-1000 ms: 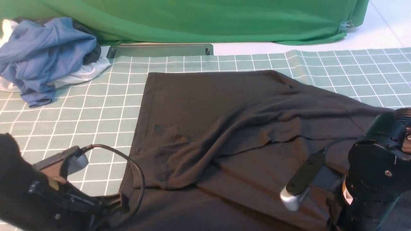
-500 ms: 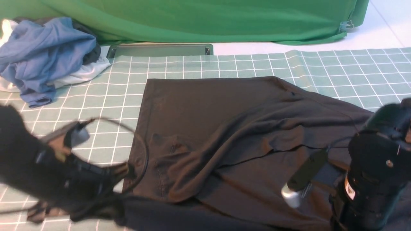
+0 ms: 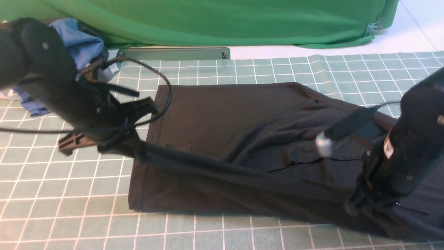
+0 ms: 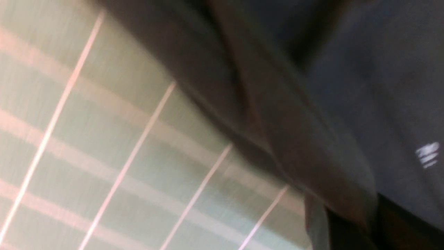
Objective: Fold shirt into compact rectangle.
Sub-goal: 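Fold the black garment in half by bringing its near edge over to the far edge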
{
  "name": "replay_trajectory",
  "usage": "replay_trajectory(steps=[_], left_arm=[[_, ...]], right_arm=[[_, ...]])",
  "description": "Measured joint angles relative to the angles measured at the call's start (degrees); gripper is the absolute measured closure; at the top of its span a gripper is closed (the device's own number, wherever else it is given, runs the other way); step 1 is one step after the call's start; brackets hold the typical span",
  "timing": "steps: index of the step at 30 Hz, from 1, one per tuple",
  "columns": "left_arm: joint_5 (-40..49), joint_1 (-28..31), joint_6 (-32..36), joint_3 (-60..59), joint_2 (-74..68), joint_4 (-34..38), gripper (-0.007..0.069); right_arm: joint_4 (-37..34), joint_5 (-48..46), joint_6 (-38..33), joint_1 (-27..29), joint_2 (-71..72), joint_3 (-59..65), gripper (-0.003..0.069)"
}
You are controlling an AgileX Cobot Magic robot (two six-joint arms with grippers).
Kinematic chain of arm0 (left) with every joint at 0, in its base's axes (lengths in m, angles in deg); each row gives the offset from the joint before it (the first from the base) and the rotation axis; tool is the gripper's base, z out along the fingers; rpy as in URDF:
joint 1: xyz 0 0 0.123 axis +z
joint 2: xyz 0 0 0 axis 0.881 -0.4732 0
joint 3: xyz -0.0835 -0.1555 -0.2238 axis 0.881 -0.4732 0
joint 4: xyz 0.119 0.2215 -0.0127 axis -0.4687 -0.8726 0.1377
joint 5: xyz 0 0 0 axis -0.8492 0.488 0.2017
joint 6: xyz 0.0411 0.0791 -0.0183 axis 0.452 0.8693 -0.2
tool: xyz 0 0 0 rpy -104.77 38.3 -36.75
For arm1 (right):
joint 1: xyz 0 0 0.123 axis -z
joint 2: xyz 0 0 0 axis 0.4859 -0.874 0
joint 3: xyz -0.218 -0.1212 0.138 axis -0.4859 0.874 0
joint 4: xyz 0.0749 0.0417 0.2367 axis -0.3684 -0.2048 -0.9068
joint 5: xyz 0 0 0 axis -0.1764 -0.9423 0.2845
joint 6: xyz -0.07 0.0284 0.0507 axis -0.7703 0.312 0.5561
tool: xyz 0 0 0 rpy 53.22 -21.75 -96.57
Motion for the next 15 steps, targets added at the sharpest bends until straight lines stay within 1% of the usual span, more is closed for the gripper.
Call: replay_trajectory(steps=[3, 7, 11, 15], left_arm=[[-2.22, 0.11, 0.35, 1.9, -2.89, 0.45, 0.0598], [-5.05, 0.11, 0.56, 3.96, -5.37, 0.45, 0.0598], [-8.08, 0.18, 0.56, 6.99, -8.16, 1.08, 0.0598], [-10.74, 0.24, 0.56, 9.27, -12.15, 1.54, 0.0598]], right_arm=[[-0.02, 0.95, -1.69, 3.46, -3.2, -4.01, 0.0572], [-0.07, 1.76, -3.43, 6.19, -8.57, -9.31, 0.0572], [0.33, 3.46, -4.85, 7.97, -14.51, -15.45, 0.0572], [2.47, 6.5, -5.76, 8.93, -20.36, -20.97, 0.0572]])
